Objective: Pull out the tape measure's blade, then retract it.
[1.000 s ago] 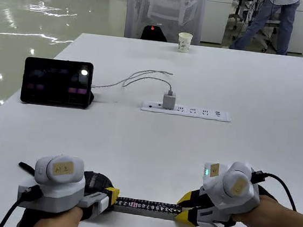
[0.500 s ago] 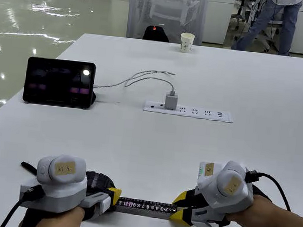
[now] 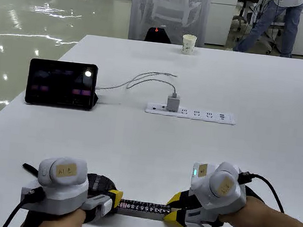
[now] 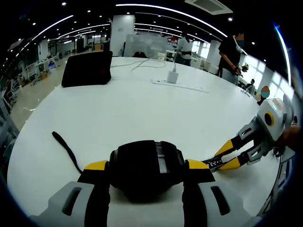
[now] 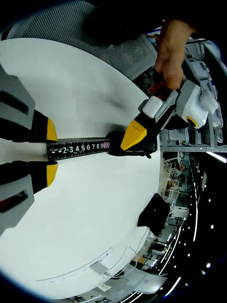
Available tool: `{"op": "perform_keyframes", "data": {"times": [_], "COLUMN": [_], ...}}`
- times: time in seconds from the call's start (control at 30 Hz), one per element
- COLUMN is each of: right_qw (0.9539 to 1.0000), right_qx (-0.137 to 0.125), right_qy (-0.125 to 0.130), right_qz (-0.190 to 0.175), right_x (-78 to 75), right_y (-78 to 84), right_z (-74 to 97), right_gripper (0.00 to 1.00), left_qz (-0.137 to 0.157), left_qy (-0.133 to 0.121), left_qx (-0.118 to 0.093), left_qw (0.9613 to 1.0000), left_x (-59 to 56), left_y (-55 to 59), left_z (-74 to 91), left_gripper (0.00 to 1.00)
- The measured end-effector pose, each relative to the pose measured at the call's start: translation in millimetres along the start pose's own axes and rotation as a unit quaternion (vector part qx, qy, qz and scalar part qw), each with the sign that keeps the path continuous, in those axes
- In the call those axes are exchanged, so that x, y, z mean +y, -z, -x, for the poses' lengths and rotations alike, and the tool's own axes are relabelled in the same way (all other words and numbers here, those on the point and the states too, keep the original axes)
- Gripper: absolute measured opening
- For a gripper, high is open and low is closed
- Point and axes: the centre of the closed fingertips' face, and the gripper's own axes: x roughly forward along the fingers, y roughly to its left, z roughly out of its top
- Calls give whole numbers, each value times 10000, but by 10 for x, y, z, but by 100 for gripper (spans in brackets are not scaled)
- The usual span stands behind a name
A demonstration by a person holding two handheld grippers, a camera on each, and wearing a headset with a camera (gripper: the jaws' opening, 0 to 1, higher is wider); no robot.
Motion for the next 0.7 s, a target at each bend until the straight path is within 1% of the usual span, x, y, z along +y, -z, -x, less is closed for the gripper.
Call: {"op": "perform_keyframes", "data": {"times": [0.7], "right_qw": [9999], "right_qx": [-157], "right_qy": [-46], "right_qz": [34], "right_x": [4], "right_y": [-198], "right_z": [-187], "right_gripper": [10], "left_qz": [59], "left_qy": [-3], "left_qx": [1], "left_qw": [10000], "left_x": [5], "left_y": [-5], "left_z": [-2], "left_gripper": [56]}}
